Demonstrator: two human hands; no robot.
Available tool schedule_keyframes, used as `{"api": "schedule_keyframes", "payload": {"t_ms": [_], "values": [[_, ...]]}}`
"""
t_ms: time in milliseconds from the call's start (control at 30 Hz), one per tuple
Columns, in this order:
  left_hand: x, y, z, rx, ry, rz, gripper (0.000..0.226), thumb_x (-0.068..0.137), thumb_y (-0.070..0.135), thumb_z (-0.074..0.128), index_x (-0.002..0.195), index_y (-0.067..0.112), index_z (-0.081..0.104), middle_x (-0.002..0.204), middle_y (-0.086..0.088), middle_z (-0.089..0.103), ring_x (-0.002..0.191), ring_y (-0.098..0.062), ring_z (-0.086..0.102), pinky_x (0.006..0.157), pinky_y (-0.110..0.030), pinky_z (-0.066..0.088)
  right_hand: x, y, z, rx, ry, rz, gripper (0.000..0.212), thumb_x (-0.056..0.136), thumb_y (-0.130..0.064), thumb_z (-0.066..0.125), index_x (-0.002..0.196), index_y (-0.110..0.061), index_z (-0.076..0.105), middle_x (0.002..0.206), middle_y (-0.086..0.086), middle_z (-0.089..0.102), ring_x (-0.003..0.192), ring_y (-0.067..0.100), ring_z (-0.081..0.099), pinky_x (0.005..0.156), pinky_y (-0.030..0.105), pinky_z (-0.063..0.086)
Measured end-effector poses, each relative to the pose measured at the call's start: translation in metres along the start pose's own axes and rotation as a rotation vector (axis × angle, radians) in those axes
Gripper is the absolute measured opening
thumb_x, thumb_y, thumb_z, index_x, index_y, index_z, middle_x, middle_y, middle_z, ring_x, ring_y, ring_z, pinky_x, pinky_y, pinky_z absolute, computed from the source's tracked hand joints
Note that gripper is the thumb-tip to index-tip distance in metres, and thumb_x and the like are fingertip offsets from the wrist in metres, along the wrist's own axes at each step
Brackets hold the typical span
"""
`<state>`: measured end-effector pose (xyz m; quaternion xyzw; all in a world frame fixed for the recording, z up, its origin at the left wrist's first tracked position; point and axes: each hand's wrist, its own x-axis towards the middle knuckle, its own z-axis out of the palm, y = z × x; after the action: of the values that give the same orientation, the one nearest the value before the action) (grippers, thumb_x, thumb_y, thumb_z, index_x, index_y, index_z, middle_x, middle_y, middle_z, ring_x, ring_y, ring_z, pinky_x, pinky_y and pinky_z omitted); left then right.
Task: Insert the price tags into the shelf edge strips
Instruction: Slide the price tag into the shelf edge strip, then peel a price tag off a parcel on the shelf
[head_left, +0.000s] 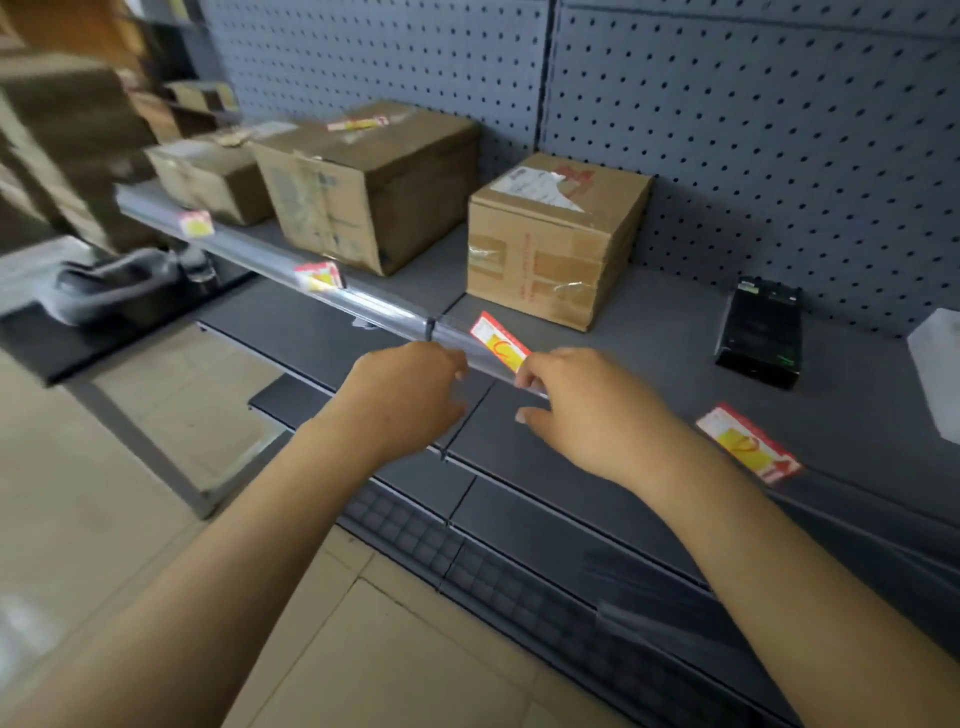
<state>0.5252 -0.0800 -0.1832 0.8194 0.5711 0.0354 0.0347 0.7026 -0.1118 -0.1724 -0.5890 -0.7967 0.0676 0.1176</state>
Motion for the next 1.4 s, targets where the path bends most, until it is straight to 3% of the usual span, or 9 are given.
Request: {"api": "schedule_keyframes", "payload": {"t_ms": [167, 400, 633, 900, 1100, 1400], "values": [[-0.028, -0.097, -0.014, 0.0, -0.005, -0.141, 0.034, 0.085, 0.04, 0.058, 0.118, 0.029, 0.054, 0.118, 0.003, 0.062, 0.107, -0.023, 0.06, 0.087, -0.038, 0.05, 0.048, -0.082, 0.042, 0.123, -0.186, -0.11, 0.025, 0.086, -0.036, 0.061, 0.109, -0.026, 0.057, 0.106, -0.001, 0.064, 0.096, 0.021, 0.06, 0.082, 0.036, 0.05], [-0.072, -0.22, -0.037, 0.057, -0.023, -0.264, 0.032, 0.088, 0.04, 0.055, 0.117, 0.026, 0.054, 0.115, 0.001, 0.062, 0.104, -0.024, 0.059, 0.083, -0.037, 0.051, 0.12, -0.18, 0.078, 0.118, -0.164, -0.198, 0.021, 0.088, -0.038, 0.057, 0.108, -0.031, 0.055, 0.11, -0.009, 0.064, 0.087, 0.012, 0.055, 0.062, 0.023, 0.037], [-0.073, -0.299, -0.04, 0.032, -0.072, -0.329, 0.033, 0.087, 0.036, 0.055, 0.118, 0.024, 0.053, 0.115, 0.001, 0.059, 0.104, -0.023, 0.058, 0.079, -0.033, 0.046, 0.182, -0.237, 0.1, 0.084, -0.225, -0.242, 0.022, 0.088, -0.04, 0.057, 0.108, -0.03, 0.055, 0.107, -0.007, 0.064, 0.092, 0.015, 0.059, 0.069, 0.025, 0.036], [-0.005, -0.375, -0.049, 0.033, -0.068, -0.296, 0.037, 0.088, 0.041, 0.057, 0.122, 0.03, 0.051, 0.12, 0.006, 0.058, 0.107, -0.019, 0.057, 0.084, -0.032, 0.047, 0.278, -0.258, 0.106, 0.119, -0.212, -0.227, 0.027, 0.085, -0.042, 0.06, 0.108, -0.03, 0.056, 0.103, -0.006, 0.064, 0.09, 0.016, 0.061, 0.074, 0.03, 0.049], [0.065, -0.428, -0.072, 0.013, -0.042, -0.269, 0.038, 0.087, 0.043, 0.059, 0.123, 0.032, 0.052, 0.12, 0.008, 0.06, 0.105, -0.016, 0.059, 0.088, -0.034, 0.051, 0.361, -0.266, 0.102, 0.154, -0.182, -0.168, 0.025, 0.084, -0.043, 0.061, 0.107, -0.034, 0.056, 0.1, -0.007, 0.064, 0.094, 0.015, 0.06, 0.077, 0.029, 0.048], [0.146, -0.497, -0.089, 0.007, -0.005, -0.121, 0.035, 0.088, 0.04, 0.058, 0.121, 0.029, 0.054, 0.123, 0.005, 0.061, 0.104, -0.016, 0.061, 0.082, -0.029, 0.05, 0.442, -0.286, 0.108, 0.139, -0.146, -0.052, 0.023, 0.085, -0.044, 0.059, 0.105, -0.033, 0.056, 0.106, -0.008, 0.063, 0.093, 0.016, 0.06, 0.072, 0.028, 0.045]]}}
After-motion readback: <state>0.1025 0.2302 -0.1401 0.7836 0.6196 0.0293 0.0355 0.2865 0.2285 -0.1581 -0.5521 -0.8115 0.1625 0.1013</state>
